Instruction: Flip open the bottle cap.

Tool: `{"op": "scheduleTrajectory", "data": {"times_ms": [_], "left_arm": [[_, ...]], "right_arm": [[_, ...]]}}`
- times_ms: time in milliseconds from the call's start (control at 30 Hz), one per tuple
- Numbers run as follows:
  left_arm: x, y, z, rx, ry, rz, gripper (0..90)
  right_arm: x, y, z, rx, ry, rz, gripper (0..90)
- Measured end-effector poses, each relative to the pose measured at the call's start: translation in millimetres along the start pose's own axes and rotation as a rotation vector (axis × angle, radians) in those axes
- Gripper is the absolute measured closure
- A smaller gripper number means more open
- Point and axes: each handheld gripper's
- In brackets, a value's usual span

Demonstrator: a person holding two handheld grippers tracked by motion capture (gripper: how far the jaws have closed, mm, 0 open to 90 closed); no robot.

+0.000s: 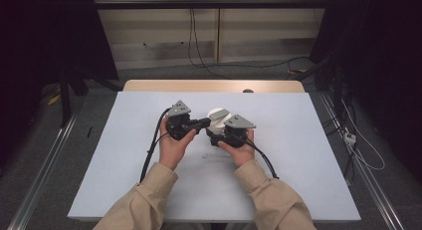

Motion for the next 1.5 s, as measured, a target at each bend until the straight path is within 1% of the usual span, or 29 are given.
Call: {"op": "scheduleTrajectory", "data": {"times_ms": [433, 833, 1033, 1233, 1400, 1500], "left_arm": [[-0.2, 13.8, 7.0, 0.0, 0.003, 0.008, 90.0], [0.7, 25.0, 11.7, -0.004, 0.016, 0.017, 90.0], [1.9, 27.9, 14.1, -0.004, 0.015, 0.014, 90.0], [2.1, 31.6, 16.4, -0.002, 0.019, 0.023, 90.0], [1.3, 34.5, 18.6, -0.005, 0.016, 0.023, 90.0], [0.2, 36.6, 19.9, -0.005, 0.015, 0.03, 90.0]], "right_arm": [[0.1, 0.0, 0.0, 0.0, 0.001, 0.002, 18.7], [0.2, 0.0, 0.1, 0.001, -0.001, 0.0, 18.8], [0.3, 0.1, 0.1, 0.0, 0.0, 0.002, 18.7], [0.3, 0.1, 0.1, 0.001, -0.001, 0.001, 18.8], [0.4, 0.1, 0.1, 0.0, -0.001, 0.0, 18.8], [0.6, 0.1, 0.0, 0.002, -0.002, 0.002, 18.8]]}}
Point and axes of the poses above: each handheld gripper's, and its own axes: z roughly forward along the jaws, y roughly out of its top, x roughly to its left, and after that the axes turned 6 degrees about z, right-handed
